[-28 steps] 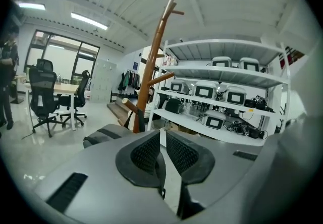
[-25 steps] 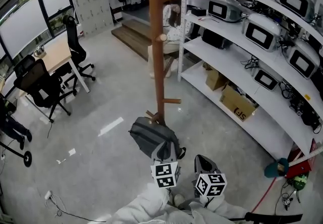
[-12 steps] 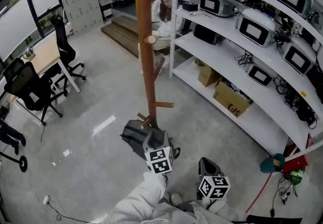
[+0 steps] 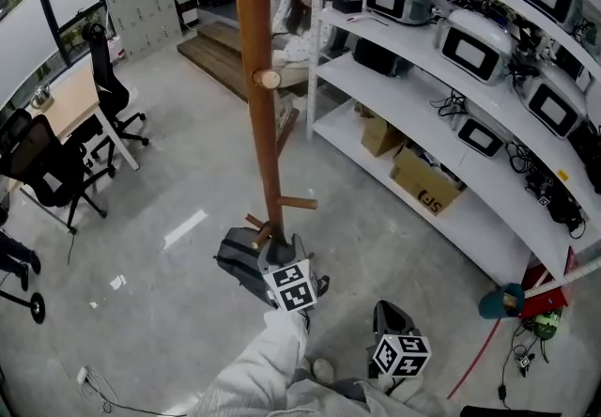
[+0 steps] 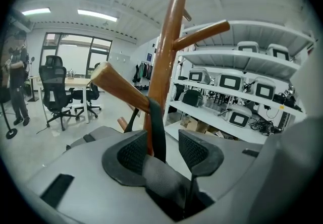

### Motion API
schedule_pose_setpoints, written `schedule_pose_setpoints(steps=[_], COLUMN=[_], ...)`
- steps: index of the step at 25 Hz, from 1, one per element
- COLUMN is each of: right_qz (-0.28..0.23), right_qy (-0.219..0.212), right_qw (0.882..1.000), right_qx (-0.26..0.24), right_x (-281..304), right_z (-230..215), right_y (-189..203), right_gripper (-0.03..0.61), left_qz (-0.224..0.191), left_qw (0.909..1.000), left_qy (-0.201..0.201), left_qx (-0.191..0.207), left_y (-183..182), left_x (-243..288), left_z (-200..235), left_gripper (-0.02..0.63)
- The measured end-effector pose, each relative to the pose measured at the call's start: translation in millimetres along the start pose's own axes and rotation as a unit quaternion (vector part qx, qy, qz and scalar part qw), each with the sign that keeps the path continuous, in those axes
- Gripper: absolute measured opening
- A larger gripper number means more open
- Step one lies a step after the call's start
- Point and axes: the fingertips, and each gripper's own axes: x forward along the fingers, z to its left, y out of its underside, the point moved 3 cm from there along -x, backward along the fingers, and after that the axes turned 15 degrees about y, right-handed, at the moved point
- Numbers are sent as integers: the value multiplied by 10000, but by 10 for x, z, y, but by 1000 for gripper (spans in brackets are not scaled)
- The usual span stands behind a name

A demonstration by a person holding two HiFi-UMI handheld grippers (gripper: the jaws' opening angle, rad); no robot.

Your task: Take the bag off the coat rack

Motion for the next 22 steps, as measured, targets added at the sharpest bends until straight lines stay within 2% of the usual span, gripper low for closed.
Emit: schedule_pose_setpoints(steps=[5, 6, 7, 8, 22], right_qz=[37, 40, 43, 45, -1], right_qy=[100, 112, 119, 125, 182], right_qw=[9999, 9999, 9999, 9999, 9997], right_qx=[40, 51, 61, 72, 166], right_x=[14, 18, 22, 24, 6], right_z=[-57, -62, -64, -65, -76], right_y=[-4, -2, 3, 8, -17], right_gripper=[11, 11, 12, 12, 12], left_qz=[209, 249, 279, 297, 290], left_qw=[9995, 9992, 9989, 9988, 9995], left_qy=[-250, -314, -359, -380, -89], left_qx=[-33, 25, 82, 129, 111], left_y=[2, 2, 0, 1, 6], left_x=[79, 84, 83, 81, 45], left_z=[90, 101, 106, 105, 70], left_gripper=[170, 157, 109, 99, 57])
